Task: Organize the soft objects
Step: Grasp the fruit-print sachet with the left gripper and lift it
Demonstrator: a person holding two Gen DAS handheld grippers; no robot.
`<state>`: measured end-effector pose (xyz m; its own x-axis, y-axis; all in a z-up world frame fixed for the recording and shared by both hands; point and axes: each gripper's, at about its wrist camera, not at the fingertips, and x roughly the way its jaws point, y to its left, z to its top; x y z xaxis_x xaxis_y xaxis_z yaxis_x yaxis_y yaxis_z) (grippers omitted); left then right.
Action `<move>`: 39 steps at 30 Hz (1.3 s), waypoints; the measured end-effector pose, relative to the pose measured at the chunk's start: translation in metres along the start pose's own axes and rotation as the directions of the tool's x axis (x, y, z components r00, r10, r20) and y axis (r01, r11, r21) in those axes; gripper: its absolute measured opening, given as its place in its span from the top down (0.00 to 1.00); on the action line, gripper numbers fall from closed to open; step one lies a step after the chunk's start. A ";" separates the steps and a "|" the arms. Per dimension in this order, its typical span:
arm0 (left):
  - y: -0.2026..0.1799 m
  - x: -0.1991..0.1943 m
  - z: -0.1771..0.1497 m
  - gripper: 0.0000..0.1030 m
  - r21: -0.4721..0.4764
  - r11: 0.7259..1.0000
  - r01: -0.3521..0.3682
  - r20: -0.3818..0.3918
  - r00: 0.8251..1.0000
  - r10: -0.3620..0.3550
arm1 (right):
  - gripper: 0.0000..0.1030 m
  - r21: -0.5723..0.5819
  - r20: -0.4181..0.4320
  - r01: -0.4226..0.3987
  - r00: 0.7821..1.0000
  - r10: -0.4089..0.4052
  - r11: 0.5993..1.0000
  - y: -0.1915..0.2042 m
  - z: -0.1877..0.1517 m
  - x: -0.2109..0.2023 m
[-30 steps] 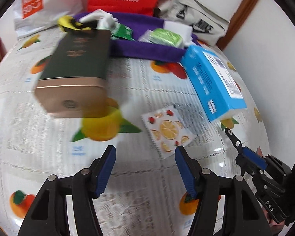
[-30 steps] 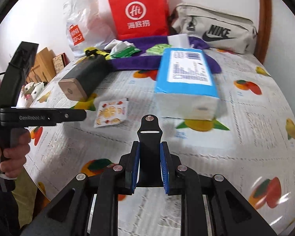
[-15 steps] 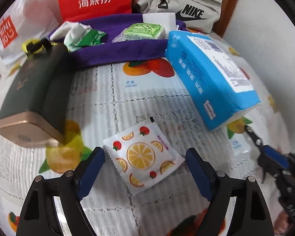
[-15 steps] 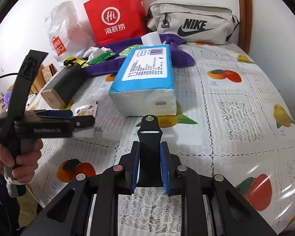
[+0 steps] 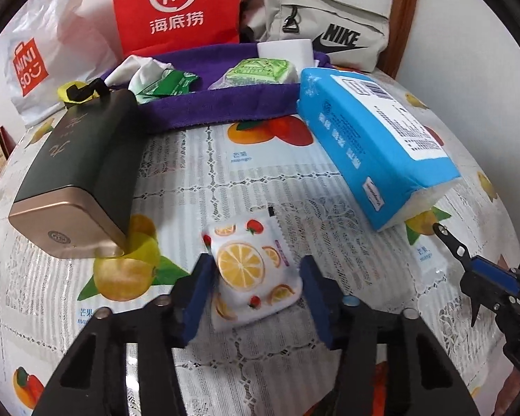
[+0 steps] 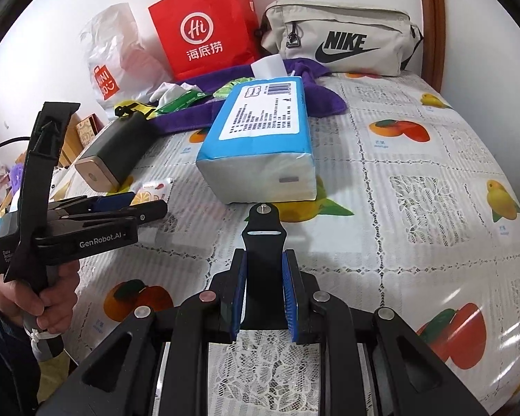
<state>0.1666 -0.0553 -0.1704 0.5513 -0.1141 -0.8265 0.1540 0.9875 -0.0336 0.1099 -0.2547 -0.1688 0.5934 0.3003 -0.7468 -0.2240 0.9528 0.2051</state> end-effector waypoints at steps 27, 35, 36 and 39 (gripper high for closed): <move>0.042 -0.054 -0.013 0.92 -0.100 0.983 0.153 0.034 0.988 -0.151 | 0.80 -0.032 0.029 0.020 0.999 -0.019 0.999 0.019 0.003 -0.026; 0.062 -0.073 -0.018 0.92 -0.140 0.978 0.156 0.067 0.987 -0.148 | 0.80 -0.047 0.042 0.023 0.999 -0.021 0.999 0.027 0.008 -0.034; 0.066 -0.075 -0.018 0.92 -0.147 0.978 0.150 0.071 0.987 -0.141 | 0.80 -0.051 0.046 0.024 0.999 -0.021 0.998 0.028 0.009 -0.036; 0.076 -0.082 -0.017 0.92 -0.163 0.977 0.136 0.082 0.989 -0.124 | 0.80 -0.056 0.050 0.022 0.999 -0.019 0.998 0.030 0.014 -0.039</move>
<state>0.1197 0.0310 -0.1147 0.5934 -0.2445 -0.7669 0.0918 0.9671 -0.2373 0.0907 -0.2369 -0.1250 0.6359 0.2836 -0.7178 -0.2535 0.9552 0.1529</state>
